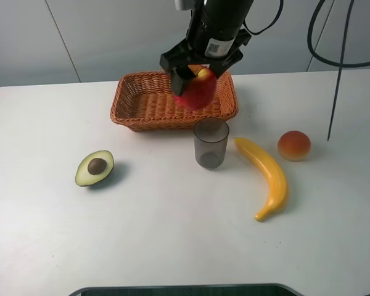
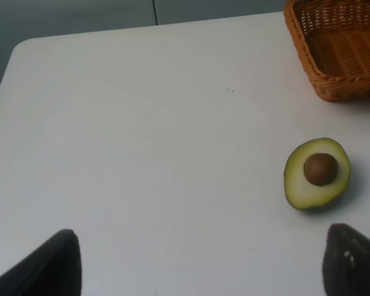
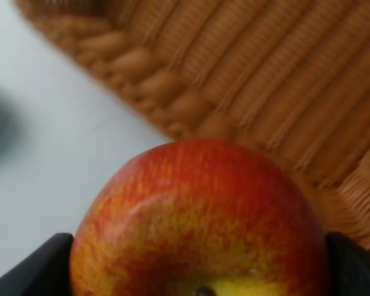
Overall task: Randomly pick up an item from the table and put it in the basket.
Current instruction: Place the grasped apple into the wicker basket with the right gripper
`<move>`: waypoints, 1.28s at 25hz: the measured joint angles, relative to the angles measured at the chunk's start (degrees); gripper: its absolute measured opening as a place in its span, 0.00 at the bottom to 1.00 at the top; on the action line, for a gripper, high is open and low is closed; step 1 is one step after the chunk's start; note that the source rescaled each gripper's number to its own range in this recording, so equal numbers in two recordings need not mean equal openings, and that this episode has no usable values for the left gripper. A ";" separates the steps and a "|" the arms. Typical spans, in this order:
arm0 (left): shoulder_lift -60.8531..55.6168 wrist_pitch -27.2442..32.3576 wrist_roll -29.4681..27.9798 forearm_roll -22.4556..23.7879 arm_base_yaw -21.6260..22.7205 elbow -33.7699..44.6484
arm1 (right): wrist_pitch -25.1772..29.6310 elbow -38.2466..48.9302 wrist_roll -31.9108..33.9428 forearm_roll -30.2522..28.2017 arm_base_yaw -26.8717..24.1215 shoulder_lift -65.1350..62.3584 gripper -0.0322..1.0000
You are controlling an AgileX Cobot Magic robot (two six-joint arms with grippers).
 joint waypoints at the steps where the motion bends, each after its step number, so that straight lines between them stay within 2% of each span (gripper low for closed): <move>1: 0.00 0.00 0.00 0.00 0.00 0.00 | -1.14 0.00 0.38 0.00 -0.80 0.00 0.06; 7: 0.06 0.00 0.00 0.00 0.00 0.00 | -8.75 0.00 2.90 0.00 -5.21 1.01 0.06; 17: 0.06 0.00 0.00 0.00 0.00 0.00 | -18.45 0.00 4.64 0.00 -5.88 8.24 0.06; 32: 0.06 0.00 0.00 0.00 0.00 0.00 | -19.12 0.00 3.36 0.10 -5.88 10.85 0.06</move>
